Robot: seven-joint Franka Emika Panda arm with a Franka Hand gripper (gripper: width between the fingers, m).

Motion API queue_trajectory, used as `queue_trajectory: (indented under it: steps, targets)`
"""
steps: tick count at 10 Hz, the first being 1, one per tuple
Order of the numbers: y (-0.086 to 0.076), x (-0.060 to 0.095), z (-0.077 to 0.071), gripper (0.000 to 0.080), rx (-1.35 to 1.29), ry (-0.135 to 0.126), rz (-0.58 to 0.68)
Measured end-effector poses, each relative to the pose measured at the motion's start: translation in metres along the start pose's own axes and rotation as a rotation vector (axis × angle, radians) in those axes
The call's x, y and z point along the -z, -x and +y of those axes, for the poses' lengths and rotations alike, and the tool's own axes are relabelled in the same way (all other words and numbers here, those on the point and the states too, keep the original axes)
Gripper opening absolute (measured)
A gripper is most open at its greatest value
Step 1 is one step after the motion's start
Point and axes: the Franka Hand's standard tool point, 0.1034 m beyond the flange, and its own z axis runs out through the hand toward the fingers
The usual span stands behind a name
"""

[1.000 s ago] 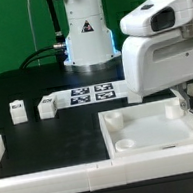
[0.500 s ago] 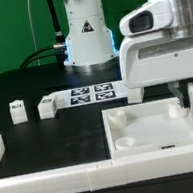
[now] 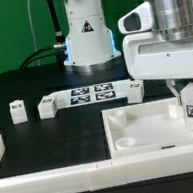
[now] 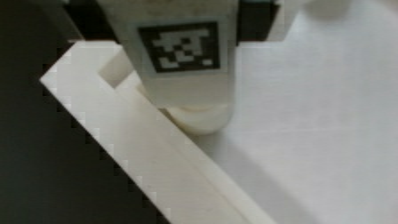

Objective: Assemble one leg

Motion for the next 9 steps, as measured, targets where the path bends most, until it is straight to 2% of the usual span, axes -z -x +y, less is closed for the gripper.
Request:
queue_trajectory:
  steps: [2, 4, 5, 6, 7, 9]
  targets:
    - [-0.0007, 0.0, 0.0004, 0.0294, -0.15, -0.005, -0.004]
    - [-0.0006, -0.0001, 0.0004, 0.0294, -0.067, -0.005, -0.004]
    - [-0.0005, 0.0, 0.0003, 0.0388, -0.02, -0.005, -0.004]
    - [-0.0004, 0.0003, 0.0, 0.0527, 0.1, -0.006, -0.003]
    - [-0.0002, 0.0007, -0.0007, 0.0613, 0.215, -0.007, -0.003]
    - [0.0015, 0.0012, -0.0016, 0.0642, 0.464, -0.006, -0.004]
